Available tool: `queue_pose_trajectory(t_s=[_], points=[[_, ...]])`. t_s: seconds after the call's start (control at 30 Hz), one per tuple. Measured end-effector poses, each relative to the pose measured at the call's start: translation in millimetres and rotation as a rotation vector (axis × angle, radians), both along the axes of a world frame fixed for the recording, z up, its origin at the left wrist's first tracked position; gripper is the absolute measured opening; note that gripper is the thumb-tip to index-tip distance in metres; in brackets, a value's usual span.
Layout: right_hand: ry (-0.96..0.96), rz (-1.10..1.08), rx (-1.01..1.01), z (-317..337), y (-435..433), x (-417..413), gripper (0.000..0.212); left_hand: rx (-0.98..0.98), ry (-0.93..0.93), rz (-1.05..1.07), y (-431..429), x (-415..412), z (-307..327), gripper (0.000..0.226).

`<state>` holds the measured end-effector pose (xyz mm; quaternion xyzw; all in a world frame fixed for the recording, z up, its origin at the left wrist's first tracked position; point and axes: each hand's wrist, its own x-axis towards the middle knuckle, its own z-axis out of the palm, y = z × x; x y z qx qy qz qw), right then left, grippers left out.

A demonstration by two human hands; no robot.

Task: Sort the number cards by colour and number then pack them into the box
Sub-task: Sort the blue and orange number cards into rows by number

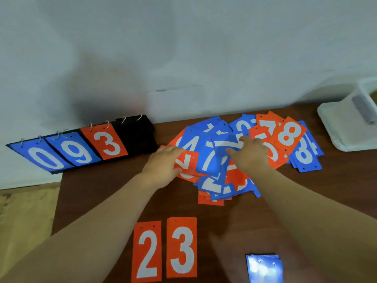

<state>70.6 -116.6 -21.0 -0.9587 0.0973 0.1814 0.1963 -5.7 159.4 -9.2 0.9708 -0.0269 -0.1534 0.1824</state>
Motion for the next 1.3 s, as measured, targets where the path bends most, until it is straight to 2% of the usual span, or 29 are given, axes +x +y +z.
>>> queue_pose_trajectory(t_s=[0.17,0.3,0.43,0.57,0.63,0.7,0.77,0.83,0.93,1.03,1.17,1.3], points=[[0.048,-0.092,-0.133,-11,15,11,0.075,0.054,0.029,-0.103,9,16,-14,0.072],[0.032,-0.168,-0.112,-12,19,16,0.074,0.066,0.021,-0.125,14,20,-21,0.073],[-0.084,-0.250,0.088,-9,16,17,0.055,0.065,0.065,-0.172,12,33,-19,0.081],[-0.243,-0.230,0.250,0,8,5,0.033,0.097,0.125,-0.192,8,44,-11,0.082],[-0.270,-0.269,0.345,8,5,-4,0.028,0.126,0.109,-0.183,3,43,-6,0.075],[-0.274,-0.337,0.442,21,1,-15,0.026,0.127,0.067,-0.141,-1,40,1,0.059],[-0.284,-0.379,0.518,34,-6,-24,0.026,0.058,0.030,-0.054,-2,36,8,0.050],[-0.290,-0.387,0.585,47,-15,-33,0.027,-0.070,-0.018,0.044,-2,31,15,0.051],[-0.275,-0.393,0.650,63,-33,-50,0.027,-0.402,-0.104,0.265,-8,13,22,0.052],[-0.257,-0.410,0.700,74,-56,-72,0.020,-0.671,-0.125,0.498,-35,-15,32,0.038],[-0.195,-0.394,0.730,81,-94,-106,0.016,-0.798,-0.096,0.605,-87,-61,37,0.036],[-0.097,-0.368,0.732,75,-145,-138,0.017,-0.771,-0.070,0.627,-143,-105,38,0.043]])
